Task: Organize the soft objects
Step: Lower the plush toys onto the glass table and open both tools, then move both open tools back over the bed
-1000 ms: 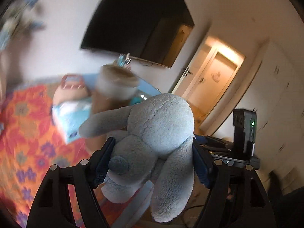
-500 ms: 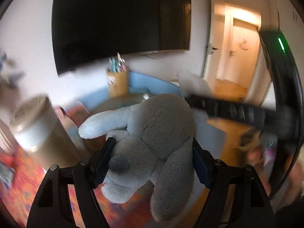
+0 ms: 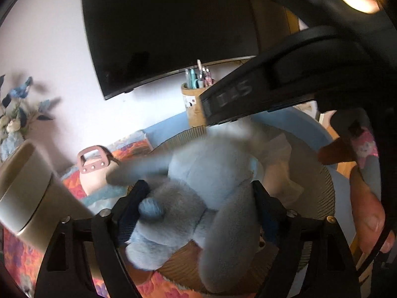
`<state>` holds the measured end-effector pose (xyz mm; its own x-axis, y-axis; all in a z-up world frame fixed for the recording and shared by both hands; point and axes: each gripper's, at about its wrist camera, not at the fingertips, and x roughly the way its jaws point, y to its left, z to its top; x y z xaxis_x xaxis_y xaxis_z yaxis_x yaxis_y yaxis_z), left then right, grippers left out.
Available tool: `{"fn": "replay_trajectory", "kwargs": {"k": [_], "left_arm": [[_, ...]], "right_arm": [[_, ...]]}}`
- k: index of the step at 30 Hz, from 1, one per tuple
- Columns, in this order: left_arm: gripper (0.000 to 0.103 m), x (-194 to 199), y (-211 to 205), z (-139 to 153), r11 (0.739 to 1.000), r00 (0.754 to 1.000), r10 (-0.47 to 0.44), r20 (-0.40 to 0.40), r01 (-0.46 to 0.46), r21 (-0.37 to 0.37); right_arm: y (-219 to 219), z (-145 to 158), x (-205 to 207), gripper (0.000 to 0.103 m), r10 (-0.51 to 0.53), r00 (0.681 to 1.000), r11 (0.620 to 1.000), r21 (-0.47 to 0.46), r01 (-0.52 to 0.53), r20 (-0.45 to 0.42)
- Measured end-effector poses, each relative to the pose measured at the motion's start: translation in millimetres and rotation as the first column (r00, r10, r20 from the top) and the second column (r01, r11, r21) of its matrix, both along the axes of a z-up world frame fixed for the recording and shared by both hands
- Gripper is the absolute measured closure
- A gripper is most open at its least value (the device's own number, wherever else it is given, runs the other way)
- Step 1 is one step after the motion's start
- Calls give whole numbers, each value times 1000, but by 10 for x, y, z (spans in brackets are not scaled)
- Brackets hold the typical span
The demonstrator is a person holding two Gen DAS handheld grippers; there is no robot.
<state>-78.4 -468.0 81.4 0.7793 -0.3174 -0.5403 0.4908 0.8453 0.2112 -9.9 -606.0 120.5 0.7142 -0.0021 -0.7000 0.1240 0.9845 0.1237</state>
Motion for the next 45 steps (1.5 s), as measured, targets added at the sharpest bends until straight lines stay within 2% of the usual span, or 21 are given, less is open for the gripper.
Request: {"fn": "replay_trajectory", "kwargs": {"k": [2,5,7,9,12,16,19,22,26,29,31,33,34,37,38,40,41,42,44,45], "left_arm": [[19,-55,-32,-9,999,999,-4,47,3,33],[18,-200,-46,-11,997,995,-38,89,32,66],[18,-326,-10,6,996,993,-72,89,66,62],[18,-414,-20,25,994,991,-96,95,91,53],[18,-654,135,165,986,981,-165,99,163,26],[18,-956,475,432,976,972,-215,96,216,0],[18,-1108,811,605,976,974,-211,80,214,-27],[18,-1137,1224,740,984,983,-170,69,173,-48],[18,-1007,1915,885,998,998,-14,65,18,-57],[17,-838,2627,950,989,990,129,51,-124,-86],[17,-709,3006,915,975,979,202,30,-198,-100],[17,-609,3465,899,950,957,290,12,-286,-121],[16,-507,3745,868,928,937,350,-7,-348,-130],[12,-235,4280,718,884,893,445,-72,-450,-127],[12,-89,4478,617,864,872,478,-110,-489,-122],[12,134,4792,407,824,829,528,-186,-553,-126],[12,287,5001,258,790,793,558,-246,-598,-134],[12,386,5150,158,766,769,573,-285,-626,-147],[13,547,5386,-44,725,733,578,-359,-663,-185],[13,609,5460,-120,714,722,576,-383,-673,-194]], "right_arm": [[6,-35,26,38,-11,1000,1000,-17,11,-9],[-45,-37,-90,38,-30,999,1000,9,30,13],[-104,-20,-236,38,-65,998,998,21,65,24],[-146,31,-481,38,-126,991,992,-13,127,52],[-128,129,-829,38,-174,980,984,-14,176,100],[71,251,-1320,37,-144,972,990,37,139,187],[414,327,-1602,37,-53,967,998,28,47,249],[859,400,-1797,35,69,950,997,-5,-71,303],[1510,508,-1934,17,216,913,976,-89,-197,345],[1996,577,-1904,16,325,869,945,-98,-311,373],[2305,546,-1812,16,388,851,921,-110,-374,353],[2703,454,-1686,16,453,837,892,-162,-423,308],[2831,400,-1633,16,479,829,878,-160,-452,288],[3376,127,-1274,16,572,798,818,-57,-573,189],[3619,-11,-1121,16,600,788,798,-30,-602,134],[4053,-258,-897,16,636,771,772,-35,-635,36],[4308,-405,-775,16,662,749,748,-44,-662,-21],[4523,-530,-666,16,683,727,725,-55,-687,-67],[4851,-707,-533,18,709,694,691,-71,-719,-128],[4999,-797,-449,18,716,682,679,-76,-730,-151]]}}
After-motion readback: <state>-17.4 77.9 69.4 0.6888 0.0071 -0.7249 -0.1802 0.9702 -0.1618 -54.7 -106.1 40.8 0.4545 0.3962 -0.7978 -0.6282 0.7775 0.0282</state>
